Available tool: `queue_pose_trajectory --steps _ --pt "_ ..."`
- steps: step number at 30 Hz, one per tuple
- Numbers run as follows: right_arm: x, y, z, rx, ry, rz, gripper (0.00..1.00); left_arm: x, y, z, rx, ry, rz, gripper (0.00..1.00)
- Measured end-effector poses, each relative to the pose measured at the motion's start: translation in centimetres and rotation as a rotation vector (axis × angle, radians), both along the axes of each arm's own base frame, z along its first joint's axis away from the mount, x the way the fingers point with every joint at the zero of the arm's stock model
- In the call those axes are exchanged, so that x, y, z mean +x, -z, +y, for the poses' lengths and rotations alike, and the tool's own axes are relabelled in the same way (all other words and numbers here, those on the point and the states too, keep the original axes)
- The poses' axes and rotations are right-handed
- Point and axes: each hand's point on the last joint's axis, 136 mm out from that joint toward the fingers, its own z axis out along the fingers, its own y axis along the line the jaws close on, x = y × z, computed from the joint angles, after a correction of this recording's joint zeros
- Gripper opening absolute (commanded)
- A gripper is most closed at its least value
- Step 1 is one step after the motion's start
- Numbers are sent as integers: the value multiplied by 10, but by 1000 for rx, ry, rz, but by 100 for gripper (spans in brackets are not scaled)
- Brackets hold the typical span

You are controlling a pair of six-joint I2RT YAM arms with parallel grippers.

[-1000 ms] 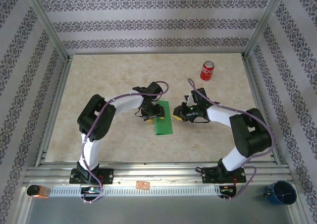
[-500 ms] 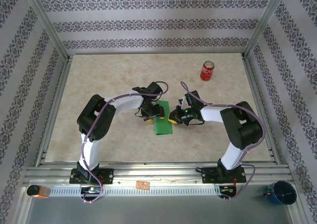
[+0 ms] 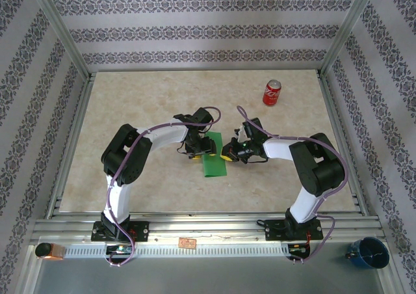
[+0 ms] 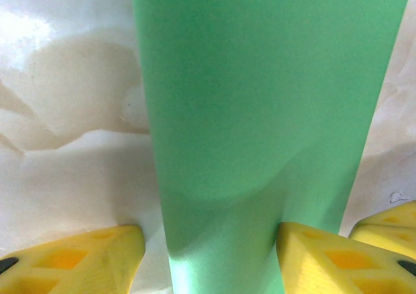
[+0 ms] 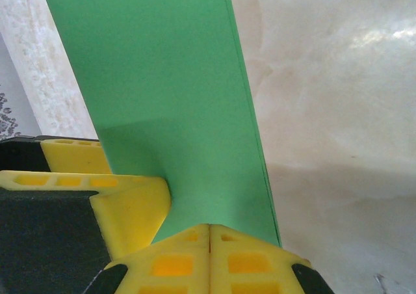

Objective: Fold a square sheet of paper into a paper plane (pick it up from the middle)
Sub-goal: Hold the square sheet of paper at the center of the table.

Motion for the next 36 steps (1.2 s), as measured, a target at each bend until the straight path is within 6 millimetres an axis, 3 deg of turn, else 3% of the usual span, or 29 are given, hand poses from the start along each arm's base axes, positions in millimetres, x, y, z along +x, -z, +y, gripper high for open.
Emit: queue_pose_trajectory --steps 7,12,19,36 --pt "7 -4 1 -7 8 -15 11 0 0 0 0 0 0 60" --pt "10 -1 -14 -101 66 -29 11 0 0 0 0 0 0 60" --pt "20 -26 -34 -149 152 -135 12 0 0 0 0 0 -1 60" --pt "19 -18 -35 -149 149 -105 15 0 0 0 3 3 4 61"
